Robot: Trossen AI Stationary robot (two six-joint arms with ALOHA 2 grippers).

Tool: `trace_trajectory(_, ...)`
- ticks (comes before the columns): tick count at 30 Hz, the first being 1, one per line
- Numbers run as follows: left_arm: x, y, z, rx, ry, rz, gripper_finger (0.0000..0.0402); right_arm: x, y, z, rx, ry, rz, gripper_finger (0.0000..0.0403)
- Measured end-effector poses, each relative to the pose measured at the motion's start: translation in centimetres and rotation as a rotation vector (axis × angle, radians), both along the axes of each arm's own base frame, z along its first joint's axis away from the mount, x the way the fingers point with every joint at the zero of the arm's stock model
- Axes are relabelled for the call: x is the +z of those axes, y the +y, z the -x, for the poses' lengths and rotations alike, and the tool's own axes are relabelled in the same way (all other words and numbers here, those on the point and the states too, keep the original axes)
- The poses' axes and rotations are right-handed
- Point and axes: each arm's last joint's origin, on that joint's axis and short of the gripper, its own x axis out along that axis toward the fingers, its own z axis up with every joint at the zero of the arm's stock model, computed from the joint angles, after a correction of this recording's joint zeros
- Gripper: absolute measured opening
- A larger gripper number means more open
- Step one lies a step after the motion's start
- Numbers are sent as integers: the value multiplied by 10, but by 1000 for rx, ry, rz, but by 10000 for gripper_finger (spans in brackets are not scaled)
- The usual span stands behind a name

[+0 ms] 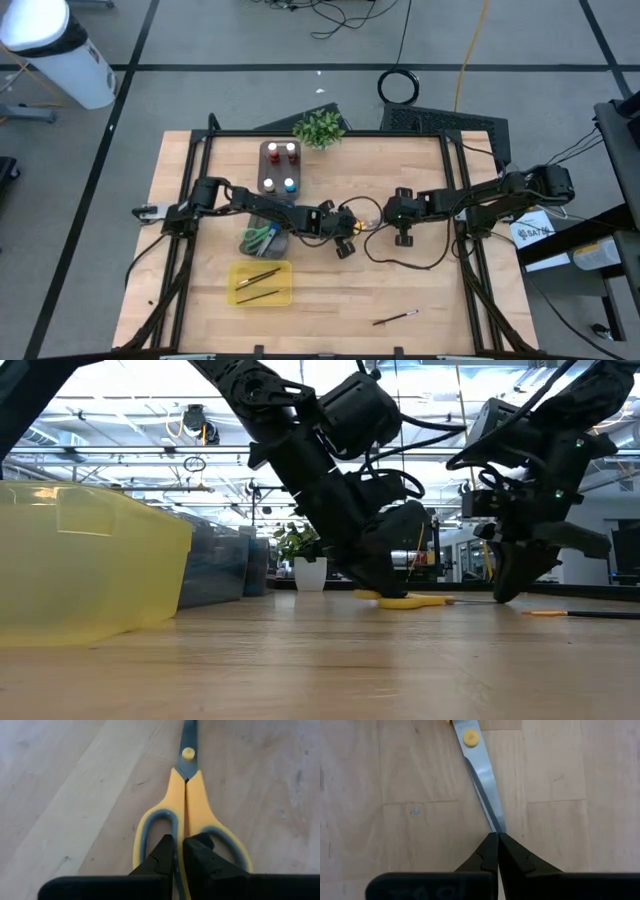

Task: Pick & Place Paint Supplies
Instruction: Put the yellow scissors into the bottom black bin

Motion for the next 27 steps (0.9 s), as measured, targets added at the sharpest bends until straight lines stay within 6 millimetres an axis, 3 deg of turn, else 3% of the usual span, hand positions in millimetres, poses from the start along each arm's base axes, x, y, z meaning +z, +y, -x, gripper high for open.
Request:
trace_trajectory(11,-2,2,1,-13,11,-8,25,4,0,-8,-18,-105,1,0)
trace_trajectory(16,11,-1,3,-41,-3,-19,25,18,-1,-8,-28,-195,4,0)
trace_trajectory(27,91,-19,26,-63,-92,-151,0,71,11,6,-35,-528,-39,0)
